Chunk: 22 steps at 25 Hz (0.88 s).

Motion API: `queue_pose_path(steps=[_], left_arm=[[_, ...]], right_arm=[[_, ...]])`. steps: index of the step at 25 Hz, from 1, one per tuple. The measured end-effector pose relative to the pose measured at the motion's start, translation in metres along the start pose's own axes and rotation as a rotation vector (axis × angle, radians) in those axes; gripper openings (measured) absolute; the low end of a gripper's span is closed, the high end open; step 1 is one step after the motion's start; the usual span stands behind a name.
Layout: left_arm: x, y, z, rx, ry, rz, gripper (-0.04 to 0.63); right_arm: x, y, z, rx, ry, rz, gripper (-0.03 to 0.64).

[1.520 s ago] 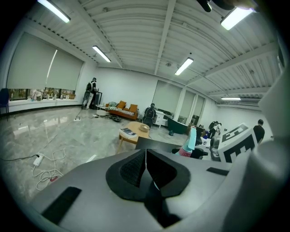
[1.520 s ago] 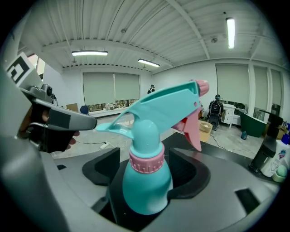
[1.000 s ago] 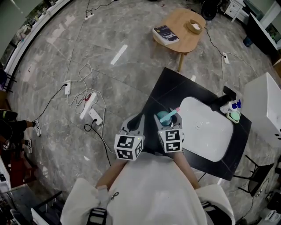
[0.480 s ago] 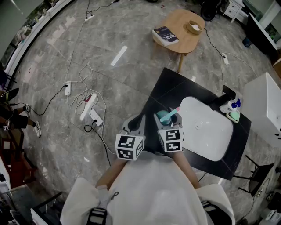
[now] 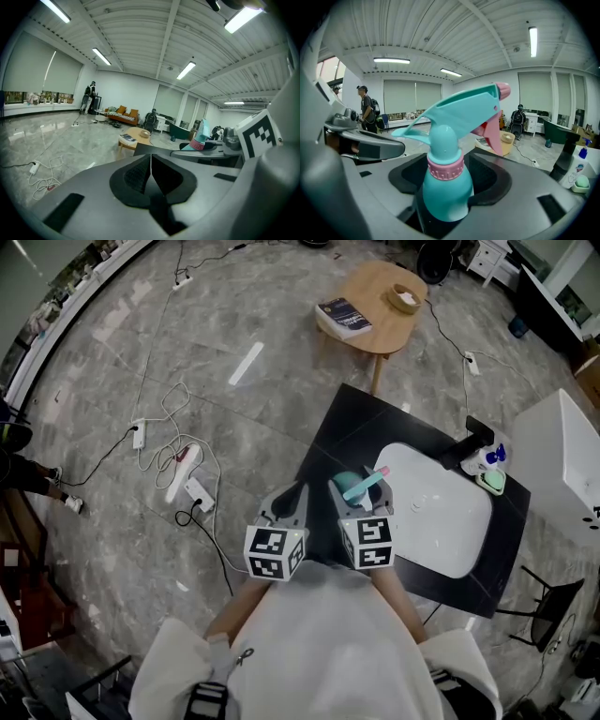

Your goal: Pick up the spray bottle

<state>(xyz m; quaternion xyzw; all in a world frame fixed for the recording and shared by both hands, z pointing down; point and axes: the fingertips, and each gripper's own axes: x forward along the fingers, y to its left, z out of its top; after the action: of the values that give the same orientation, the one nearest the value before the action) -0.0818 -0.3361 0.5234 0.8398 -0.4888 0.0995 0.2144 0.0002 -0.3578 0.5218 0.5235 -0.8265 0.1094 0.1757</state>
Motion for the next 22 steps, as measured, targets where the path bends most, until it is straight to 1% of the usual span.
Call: queue_pose_path(steps=[5, 9, 16, 22], left_arm=[[0.001, -0.014, 0.005, 0.009, -0.016, -0.026, 0.029], [0.000, -0.023, 0.015, 0.014, -0.044, -0.044, 0.029], [-0.003, -0.032, 0.025, 0.017, -0.073, -0.060, 0.029], [-0.005, -0.043, 0.025, 0.020, -0.082, -0.072, 0.029]], right_arm=[[-0.023, -0.012, 0.021, -0.007, -0.067, -0.041, 0.291], [-0.036, -0.018, 0.035, -0.014, -0.103, -0.063, 0.291], [-0.056, -0.024, 0.048, -0.028, -0.132, -0.098, 0.291], [-0.066, -0.026, 0.047, -0.037, -0.135, -0.108, 0.291]])
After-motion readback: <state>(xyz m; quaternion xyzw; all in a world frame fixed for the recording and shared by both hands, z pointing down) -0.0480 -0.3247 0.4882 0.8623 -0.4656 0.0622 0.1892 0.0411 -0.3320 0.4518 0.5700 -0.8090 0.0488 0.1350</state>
